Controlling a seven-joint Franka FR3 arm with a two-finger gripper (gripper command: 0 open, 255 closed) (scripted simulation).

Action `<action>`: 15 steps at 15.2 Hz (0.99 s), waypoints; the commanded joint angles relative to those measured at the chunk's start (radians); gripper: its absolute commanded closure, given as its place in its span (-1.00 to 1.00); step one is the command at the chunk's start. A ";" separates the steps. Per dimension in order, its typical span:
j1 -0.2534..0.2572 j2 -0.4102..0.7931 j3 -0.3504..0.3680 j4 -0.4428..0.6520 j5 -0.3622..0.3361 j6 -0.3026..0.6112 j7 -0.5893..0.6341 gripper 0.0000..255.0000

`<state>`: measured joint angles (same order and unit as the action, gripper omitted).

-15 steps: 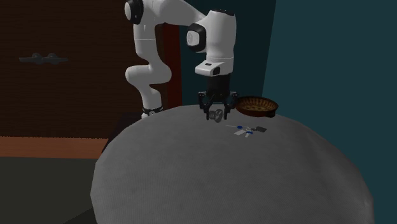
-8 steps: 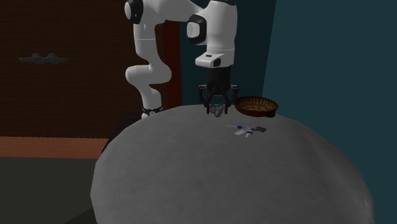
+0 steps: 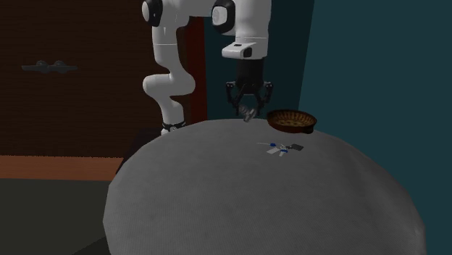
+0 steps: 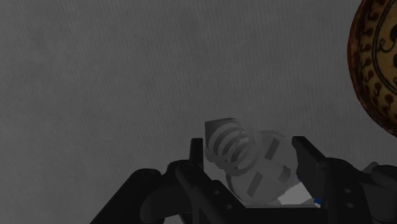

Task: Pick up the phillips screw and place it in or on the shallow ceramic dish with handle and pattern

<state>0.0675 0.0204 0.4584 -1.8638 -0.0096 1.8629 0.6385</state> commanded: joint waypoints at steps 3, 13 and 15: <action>0.000 -0.007 0.000 0.044 0.004 -0.052 -0.002 1.00; 0.055 0.049 0.049 0.181 -0.023 -0.138 0.105 1.00; 0.086 0.086 0.071 0.219 -0.042 -0.146 0.160 1.00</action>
<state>0.1382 0.0834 0.5190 -1.6670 -0.0394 1.7194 0.7703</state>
